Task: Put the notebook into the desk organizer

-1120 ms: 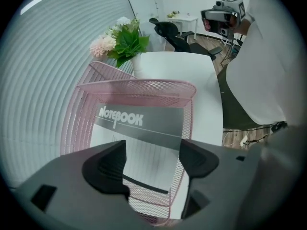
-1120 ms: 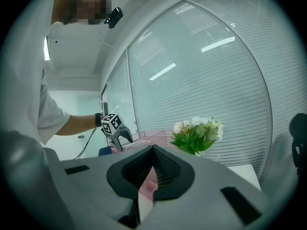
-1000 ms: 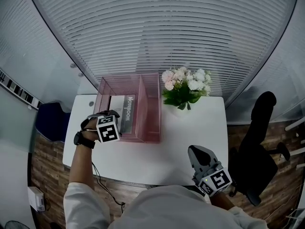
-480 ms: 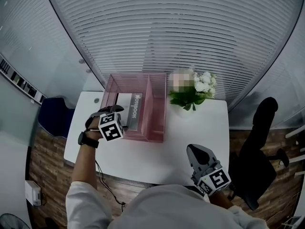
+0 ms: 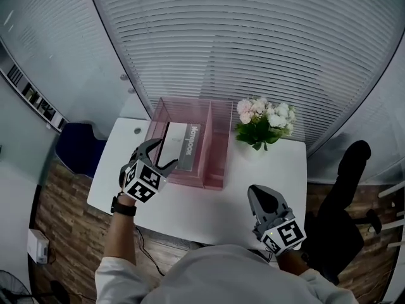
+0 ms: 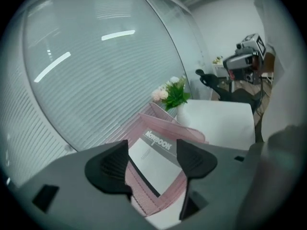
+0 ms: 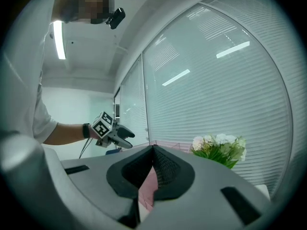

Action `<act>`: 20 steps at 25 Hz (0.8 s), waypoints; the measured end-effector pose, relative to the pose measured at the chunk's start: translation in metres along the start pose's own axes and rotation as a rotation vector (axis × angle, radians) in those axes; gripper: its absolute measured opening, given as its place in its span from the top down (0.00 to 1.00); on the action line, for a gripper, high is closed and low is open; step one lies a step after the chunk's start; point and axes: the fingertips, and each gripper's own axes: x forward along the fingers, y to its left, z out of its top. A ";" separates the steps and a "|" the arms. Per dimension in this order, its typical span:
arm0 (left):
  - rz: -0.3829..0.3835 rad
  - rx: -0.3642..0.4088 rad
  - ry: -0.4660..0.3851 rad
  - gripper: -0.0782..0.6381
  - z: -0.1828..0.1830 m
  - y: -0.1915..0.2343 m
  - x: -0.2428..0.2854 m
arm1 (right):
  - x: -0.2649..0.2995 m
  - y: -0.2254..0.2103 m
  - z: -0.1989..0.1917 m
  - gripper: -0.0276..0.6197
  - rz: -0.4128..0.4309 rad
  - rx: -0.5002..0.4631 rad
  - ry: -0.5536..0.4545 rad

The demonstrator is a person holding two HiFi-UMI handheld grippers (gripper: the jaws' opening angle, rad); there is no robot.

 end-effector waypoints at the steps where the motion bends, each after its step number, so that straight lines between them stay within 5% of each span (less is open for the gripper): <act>1: 0.025 -0.059 -0.048 0.46 0.004 0.003 -0.011 | 0.003 0.003 0.004 0.94 0.007 -0.011 -0.005; 9: 0.188 -0.398 -0.342 0.58 0.016 0.006 -0.109 | 0.026 0.031 0.022 0.94 0.079 -0.069 -0.032; 20: 0.355 -0.651 -0.468 0.82 -0.020 -0.020 -0.185 | 0.034 0.054 0.025 0.94 0.132 -0.096 -0.023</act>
